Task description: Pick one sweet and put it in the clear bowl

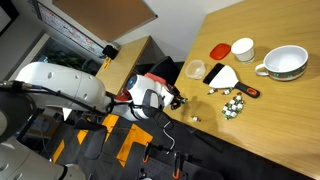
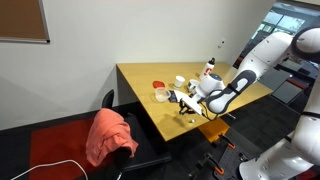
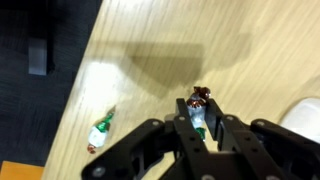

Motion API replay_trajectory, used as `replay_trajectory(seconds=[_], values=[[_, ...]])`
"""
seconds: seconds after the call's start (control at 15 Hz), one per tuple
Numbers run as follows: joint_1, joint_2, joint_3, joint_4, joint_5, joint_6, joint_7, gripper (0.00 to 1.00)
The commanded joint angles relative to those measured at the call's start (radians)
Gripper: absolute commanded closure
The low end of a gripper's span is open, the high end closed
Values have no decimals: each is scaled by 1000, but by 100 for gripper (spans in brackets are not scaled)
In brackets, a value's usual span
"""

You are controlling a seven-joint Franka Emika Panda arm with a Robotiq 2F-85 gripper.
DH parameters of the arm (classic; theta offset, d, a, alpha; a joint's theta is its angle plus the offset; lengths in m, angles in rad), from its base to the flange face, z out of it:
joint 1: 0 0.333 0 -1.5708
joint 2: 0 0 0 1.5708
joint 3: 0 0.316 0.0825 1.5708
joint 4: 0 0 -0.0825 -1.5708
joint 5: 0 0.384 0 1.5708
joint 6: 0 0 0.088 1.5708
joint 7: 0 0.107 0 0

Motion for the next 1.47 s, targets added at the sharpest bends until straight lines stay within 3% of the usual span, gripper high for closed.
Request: replay_trajectory(seconds=[0.0,0.27,0.4,0.53,0.6,0.87,0.93,1.33,1.4], values=[[63,-98,10,25,242,-71,-234,94],[216,-123,-117,108,378,-141,-429,94],[280,-120,-180,151,383,-185,-491,94],[306,-128,-194,168,382,-247,-562,94],[309,-106,-202,152,418,-179,-542,77],[329,-106,-213,166,408,-209,-569,77],[328,-106,-214,166,408,-209,-573,94],[343,22,-260,393,432,-258,-571,94],[321,43,-236,435,451,-292,-600,94]])
